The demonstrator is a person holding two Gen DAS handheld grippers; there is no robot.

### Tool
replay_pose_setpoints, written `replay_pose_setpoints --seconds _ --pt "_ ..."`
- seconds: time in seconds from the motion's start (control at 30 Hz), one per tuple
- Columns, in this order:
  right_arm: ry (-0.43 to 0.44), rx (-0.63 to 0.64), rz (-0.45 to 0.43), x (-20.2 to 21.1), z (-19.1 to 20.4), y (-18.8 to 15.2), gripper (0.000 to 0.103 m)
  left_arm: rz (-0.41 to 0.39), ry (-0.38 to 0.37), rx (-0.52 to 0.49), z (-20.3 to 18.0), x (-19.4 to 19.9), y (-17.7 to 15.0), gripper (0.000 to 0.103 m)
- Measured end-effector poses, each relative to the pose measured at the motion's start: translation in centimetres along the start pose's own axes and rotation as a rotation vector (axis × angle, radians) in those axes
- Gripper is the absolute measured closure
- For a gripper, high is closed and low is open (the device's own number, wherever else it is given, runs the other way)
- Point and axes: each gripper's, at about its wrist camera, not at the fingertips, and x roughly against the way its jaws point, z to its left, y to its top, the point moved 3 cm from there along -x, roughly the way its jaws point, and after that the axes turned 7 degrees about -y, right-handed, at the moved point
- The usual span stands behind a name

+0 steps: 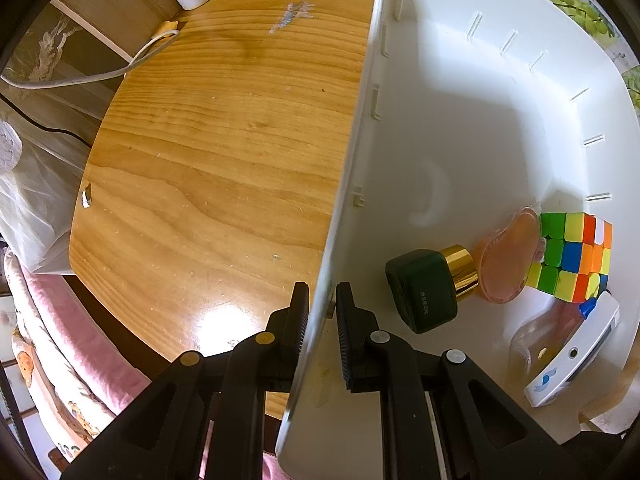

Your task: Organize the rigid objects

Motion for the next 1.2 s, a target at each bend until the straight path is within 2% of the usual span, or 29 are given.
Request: replay_pose_setpoints --seconds 0.03,0.1,0.27,0.5,0.57,0.63,0.7,0.77,0.87,0.97,1.03,1.2 --pt "0.02 -0.006 0.007 0.2 -0.2 -0.1 0.103 0.0 0.001 0.0 0.0 0.0 0.0 0.088" --pt "0.066 -0.015 0.013 0.8 -0.5 -0.4 0.103 0.0 0.003 -0.003 -0.1 -0.1 -0.1 0.088" --pt "0.103 0.004 0.002 2.2 -0.6 -0.8 0.103 0.0 0.006 -0.009 -0.3 0.0 -0.1 0.088" --pt "0.048 0.046 0.001 2.0 0.2 -1.1 0.099 0.003 0.016 -0.032 -0.6 -0.1 -0.1 0.087" --pt "0.019 0.053 0.003 1.5 0.3 -1.1 0.091 0.003 0.014 -0.031 -0.7 -0.1 -0.1 0.087" --pt "0.001 0.052 0.017 1.0 0.4 -1.2 0.067 0.001 0.019 -0.032 -0.7 -0.2 -0.1 0.087" --pt "-0.019 0.056 0.024 0.4 0.5 -1.1 0.055 -0.002 0.021 -0.022 -0.7 -0.3 -0.2 0.087" --pt "-0.046 0.063 0.027 -0.3 0.8 -1.0 0.053 -0.001 0.019 -0.017 -0.8 -0.3 -0.3 0.087" --pt "-0.08 0.068 0.037 -1.5 1.5 -0.5 0.041 -0.005 0.022 -0.024 -0.8 -0.3 -0.4 0.087" --pt "-0.088 0.085 0.033 -2.5 2.8 0.2 0.038 -0.01 0.021 -0.026 -0.8 -0.2 -0.6 0.087" --pt "-0.105 0.098 0.027 -3.1 3.5 0.5 0.028 -0.012 0.018 -0.017 -0.7 -0.2 -0.7 0.087" --pt "-0.18 0.113 0.026 -4.7 4.8 1.7 0.025 -0.007 0.025 -0.007 -0.3 -0.3 -0.7 0.086"
